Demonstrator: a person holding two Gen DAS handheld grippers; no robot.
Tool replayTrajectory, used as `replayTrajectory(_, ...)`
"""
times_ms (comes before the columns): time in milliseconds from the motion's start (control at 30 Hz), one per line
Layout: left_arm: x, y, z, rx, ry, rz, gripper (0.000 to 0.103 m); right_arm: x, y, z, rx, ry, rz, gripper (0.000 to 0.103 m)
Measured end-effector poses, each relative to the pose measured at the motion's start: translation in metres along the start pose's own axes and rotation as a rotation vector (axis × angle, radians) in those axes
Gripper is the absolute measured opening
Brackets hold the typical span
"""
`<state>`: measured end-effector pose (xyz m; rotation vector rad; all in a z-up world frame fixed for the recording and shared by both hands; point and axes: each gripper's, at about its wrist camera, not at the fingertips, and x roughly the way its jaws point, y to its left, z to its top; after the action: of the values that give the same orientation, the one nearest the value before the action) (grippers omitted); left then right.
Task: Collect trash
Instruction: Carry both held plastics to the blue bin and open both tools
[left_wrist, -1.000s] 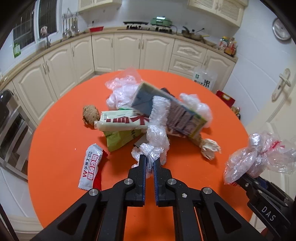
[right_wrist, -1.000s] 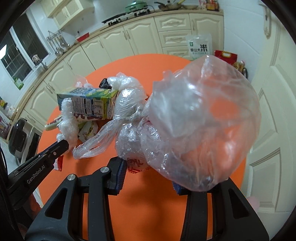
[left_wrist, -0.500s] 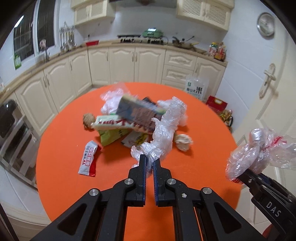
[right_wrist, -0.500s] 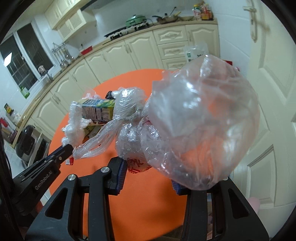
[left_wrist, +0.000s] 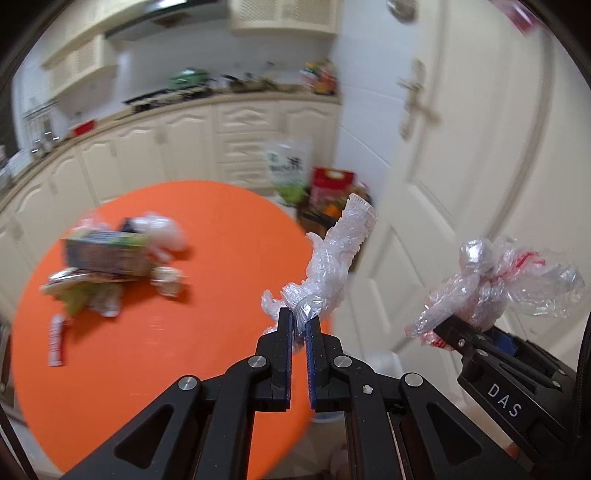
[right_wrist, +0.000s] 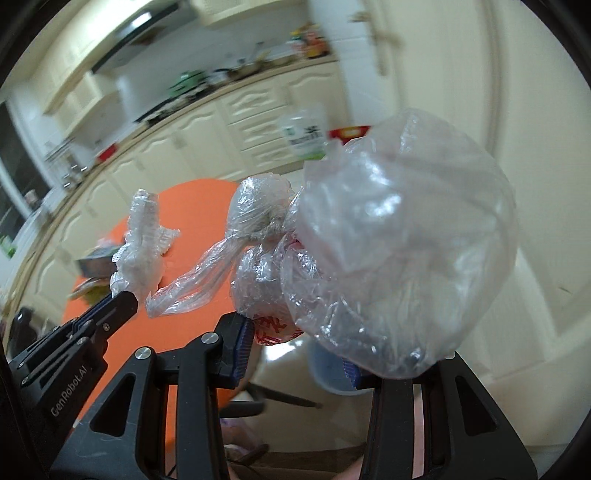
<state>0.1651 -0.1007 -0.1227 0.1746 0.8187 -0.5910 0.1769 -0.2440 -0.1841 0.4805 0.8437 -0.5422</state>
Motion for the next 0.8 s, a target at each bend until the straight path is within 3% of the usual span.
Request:
replayTrajectory(300,0.08,-0.057,0.012,0.104,0.149,-0.095,0.004,0.02,-0.049,0.0,0.049,0.056,-0.145,0.038)
replayTrajectory(433,0.122,-0.057,0.031,0.087,0.232,-0.123,0.009,0.032,-0.061,0.003,0.065,0.08,-0.17,0.038)
replayTrajectory(567,0.165,-0.048,0.056,0.041,0.343,-0.109,0.027,0.048,-0.073,0.012,0.075,0.105,-0.17,0.038)
replayTrajectory(800,0.179,-0.046,0.089,0.047,0.304,-0.054,0.035,0.075,-0.072,0.015,0.058,0.155,-0.113,0.038)
